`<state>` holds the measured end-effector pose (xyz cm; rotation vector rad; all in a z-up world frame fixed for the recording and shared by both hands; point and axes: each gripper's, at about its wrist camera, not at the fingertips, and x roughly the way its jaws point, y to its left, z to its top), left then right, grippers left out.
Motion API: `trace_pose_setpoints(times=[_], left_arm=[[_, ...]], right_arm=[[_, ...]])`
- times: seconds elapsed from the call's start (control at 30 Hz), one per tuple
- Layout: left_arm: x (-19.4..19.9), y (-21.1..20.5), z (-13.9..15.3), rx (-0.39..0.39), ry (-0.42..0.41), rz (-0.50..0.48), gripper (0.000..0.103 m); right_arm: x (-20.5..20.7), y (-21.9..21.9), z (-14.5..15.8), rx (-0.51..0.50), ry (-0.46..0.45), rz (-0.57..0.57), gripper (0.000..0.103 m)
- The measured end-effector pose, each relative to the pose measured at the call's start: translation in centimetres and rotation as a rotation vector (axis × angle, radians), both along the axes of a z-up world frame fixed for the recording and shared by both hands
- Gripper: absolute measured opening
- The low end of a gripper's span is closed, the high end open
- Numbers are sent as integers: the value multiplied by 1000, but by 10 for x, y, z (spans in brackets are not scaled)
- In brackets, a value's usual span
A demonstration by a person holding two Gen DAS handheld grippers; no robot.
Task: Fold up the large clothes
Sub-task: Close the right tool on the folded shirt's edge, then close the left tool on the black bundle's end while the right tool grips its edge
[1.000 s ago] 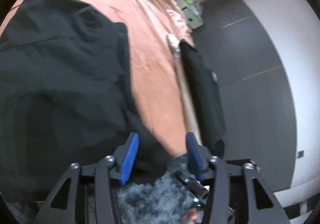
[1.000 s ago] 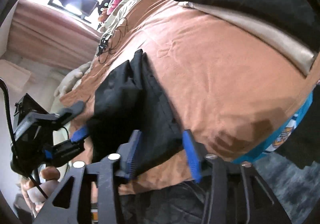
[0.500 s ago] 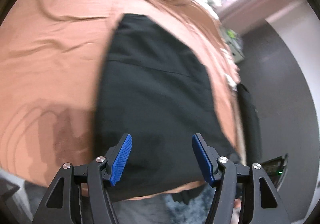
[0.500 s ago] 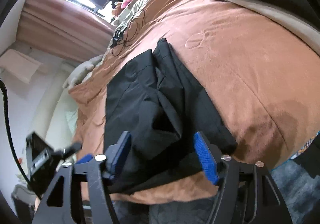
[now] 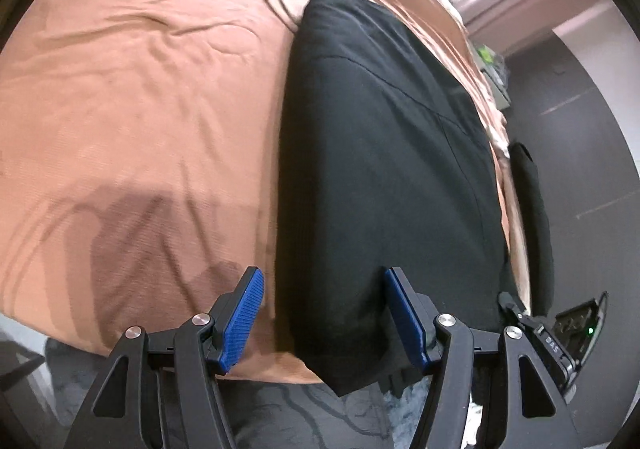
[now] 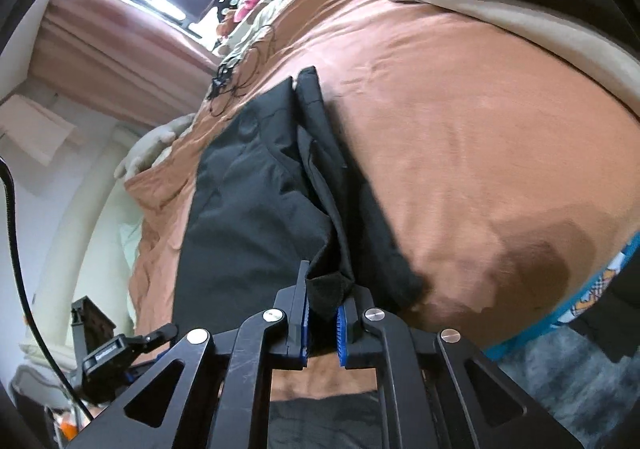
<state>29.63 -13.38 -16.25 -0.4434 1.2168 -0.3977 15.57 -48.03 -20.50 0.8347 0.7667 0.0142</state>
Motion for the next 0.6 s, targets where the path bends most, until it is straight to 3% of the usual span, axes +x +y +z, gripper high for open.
trace_pose_setpoints(times=[0.1,0.13,0.17,0.27,0.47,0.5,0.57,0.6], left_arm=[[0,-5,-3,-9,-10,-22,58],[-1,-6,-1,-8,-12,-31,55],[-2,-6,1,12,-17,-34,55],[2,-14,2,29,-22,-37,54],[2,-19,0,29,-20,-28,54],[3,-19,-1,25,-18,-26,54],[0,-16,0,5,-15,-23,43],[-5,-13,1,5,-19,-26,39]], right_arm=[[1,-4,-5,12,12,-5,11],[1,-4,-5,3,20,-12,17],[3,-4,-3,-19,31,-18,33],[7,-4,2,-84,56,-28,62],[28,-8,-15,-38,76,51,61],[28,-9,-15,-27,58,61,57],[27,-7,-15,-8,43,86,34],[27,-6,-14,5,33,101,28]])
